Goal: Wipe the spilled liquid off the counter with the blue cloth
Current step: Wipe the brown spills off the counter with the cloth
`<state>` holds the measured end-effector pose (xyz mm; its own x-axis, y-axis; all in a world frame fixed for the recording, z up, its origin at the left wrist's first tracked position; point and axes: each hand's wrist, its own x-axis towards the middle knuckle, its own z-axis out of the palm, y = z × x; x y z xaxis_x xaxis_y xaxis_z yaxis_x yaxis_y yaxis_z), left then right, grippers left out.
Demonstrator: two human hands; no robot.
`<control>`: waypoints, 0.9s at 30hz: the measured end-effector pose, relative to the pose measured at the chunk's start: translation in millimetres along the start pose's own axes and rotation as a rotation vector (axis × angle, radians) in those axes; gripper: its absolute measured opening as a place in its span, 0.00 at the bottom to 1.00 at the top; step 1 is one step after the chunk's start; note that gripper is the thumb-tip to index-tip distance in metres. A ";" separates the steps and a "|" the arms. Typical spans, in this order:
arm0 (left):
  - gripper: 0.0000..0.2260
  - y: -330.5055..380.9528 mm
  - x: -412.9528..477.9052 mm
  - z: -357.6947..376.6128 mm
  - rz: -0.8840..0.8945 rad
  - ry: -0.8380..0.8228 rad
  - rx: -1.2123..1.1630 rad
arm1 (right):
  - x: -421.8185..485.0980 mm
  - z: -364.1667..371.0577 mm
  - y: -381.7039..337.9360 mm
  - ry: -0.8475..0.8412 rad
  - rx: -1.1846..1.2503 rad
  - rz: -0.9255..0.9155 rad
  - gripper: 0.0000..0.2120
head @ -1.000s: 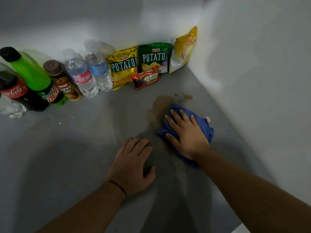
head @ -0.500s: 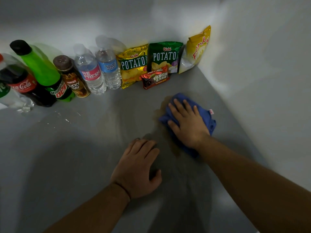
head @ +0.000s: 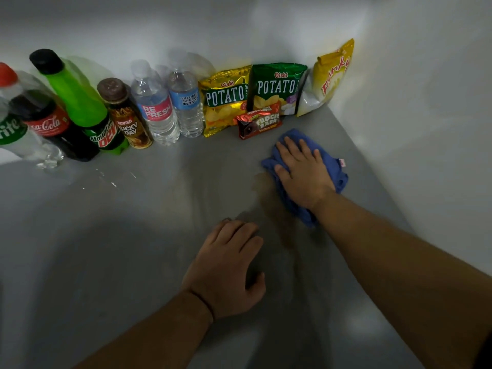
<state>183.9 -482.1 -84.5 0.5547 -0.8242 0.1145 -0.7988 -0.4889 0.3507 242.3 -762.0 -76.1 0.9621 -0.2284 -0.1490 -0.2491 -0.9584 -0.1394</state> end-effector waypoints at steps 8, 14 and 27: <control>0.26 -0.4 0.0 -0.3 0.008 0.040 -0.060 | -30.9 -4.5 25.9 0.013 0.070 -0.114 0.29; 0.26 -0.5 0.3 1.8 0.024 0.065 -0.072 | -4.6 7.2 -32.1 0.020 -0.049 -0.041 0.30; 0.24 0.3 -3.0 -2.1 0.040 0.085 -0.092 | -19.5 5.5 -27.9 0.042 0.050 -0.061 0.28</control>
<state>182.5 -479.2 -82.8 0.5440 -0.8132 0.2067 -0.7979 -0.4251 0.4274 229.9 -729.9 -74.7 0.9792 -0.1778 -0.0977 -0.1941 -0.9613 -0.1956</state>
